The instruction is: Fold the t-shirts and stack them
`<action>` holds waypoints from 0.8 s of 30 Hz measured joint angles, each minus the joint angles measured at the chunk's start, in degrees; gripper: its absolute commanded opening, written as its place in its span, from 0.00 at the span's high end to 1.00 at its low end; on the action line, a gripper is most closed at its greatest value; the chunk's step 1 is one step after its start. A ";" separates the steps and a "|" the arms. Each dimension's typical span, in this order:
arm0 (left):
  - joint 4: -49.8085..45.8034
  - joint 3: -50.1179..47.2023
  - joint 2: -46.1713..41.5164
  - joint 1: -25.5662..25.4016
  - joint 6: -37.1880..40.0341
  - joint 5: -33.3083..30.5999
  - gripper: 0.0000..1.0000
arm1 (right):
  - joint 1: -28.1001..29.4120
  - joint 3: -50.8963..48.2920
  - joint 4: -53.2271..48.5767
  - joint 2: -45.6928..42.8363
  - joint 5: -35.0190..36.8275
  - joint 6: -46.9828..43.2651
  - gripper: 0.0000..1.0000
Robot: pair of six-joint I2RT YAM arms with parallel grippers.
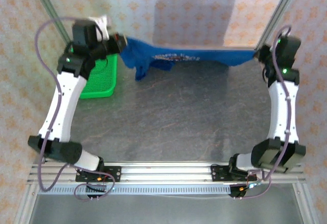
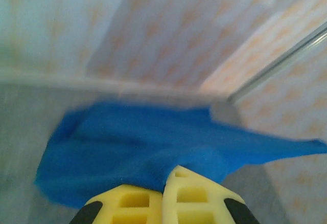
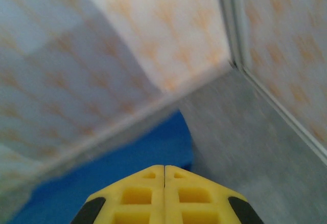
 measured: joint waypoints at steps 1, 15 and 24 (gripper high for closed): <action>0.22 -7.34 -2.97 -0.33 -0.76 -0.96 1.00 | -0.09 -5.22 -0.42 -2.67 1.20 -0.17 1.00; -7.15 -45.38 -28.00 -1.64 -9.60 -7.72 1.00 | -0.11 -33.97 -13.66 -26.49 8.31 9.22 1.00; -11.67 -50.75 -28.72 -1.64 -14.14 -9.05 1.00 | -0.11 -35.04 -21.38 -29.42 9.62 12.04 1.00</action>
